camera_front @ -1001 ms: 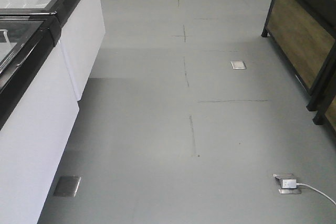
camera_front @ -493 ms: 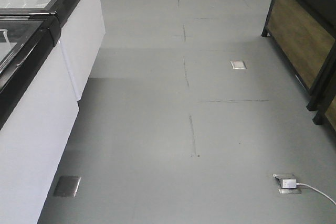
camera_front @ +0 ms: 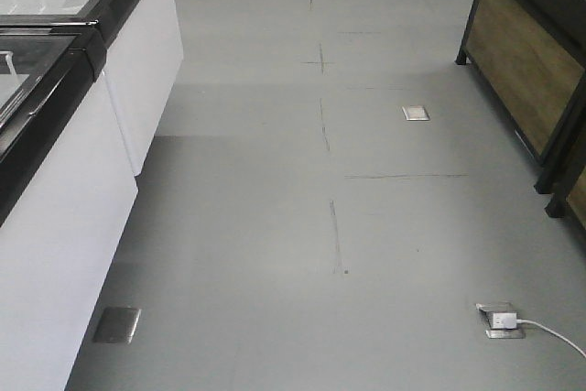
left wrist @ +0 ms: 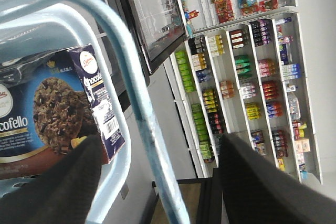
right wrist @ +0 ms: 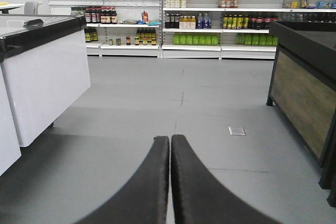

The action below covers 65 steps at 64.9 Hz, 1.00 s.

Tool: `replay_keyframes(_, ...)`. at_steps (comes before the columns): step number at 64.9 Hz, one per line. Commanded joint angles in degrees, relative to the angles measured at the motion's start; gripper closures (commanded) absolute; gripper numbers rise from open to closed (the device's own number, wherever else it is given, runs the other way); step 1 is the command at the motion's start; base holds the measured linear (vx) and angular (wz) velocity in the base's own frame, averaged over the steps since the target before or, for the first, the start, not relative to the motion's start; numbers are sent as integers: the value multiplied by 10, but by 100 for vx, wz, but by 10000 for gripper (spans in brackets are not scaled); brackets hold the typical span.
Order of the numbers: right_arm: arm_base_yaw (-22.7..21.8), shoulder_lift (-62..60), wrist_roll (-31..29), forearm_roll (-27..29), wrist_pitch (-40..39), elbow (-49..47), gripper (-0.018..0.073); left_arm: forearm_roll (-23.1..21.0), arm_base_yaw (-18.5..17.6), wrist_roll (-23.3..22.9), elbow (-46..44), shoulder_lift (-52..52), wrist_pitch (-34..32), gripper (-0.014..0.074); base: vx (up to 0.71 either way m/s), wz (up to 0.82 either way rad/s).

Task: Left arm holds basket, right arm returns cookies
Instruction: 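Close the left gripper around the light-blue basket handle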

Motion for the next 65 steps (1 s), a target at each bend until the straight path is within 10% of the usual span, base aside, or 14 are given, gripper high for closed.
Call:
replay_keyframes(1, -2, -5, 0, -2, -42, 1, 567, -46, -2, 6, -17, -18, -3, 86, 0, 0)
replay_keyframes(48, -2, -5, 0, -2, -42, 1, 567, -110, -97, -11, -17, 14, -93, 87, 0, 0)
replay_keyframes(65, -2, -5, 0, -2, -42, 1, 567, -167, -96, 36, -17, 22, -100, 277, 0, 0)
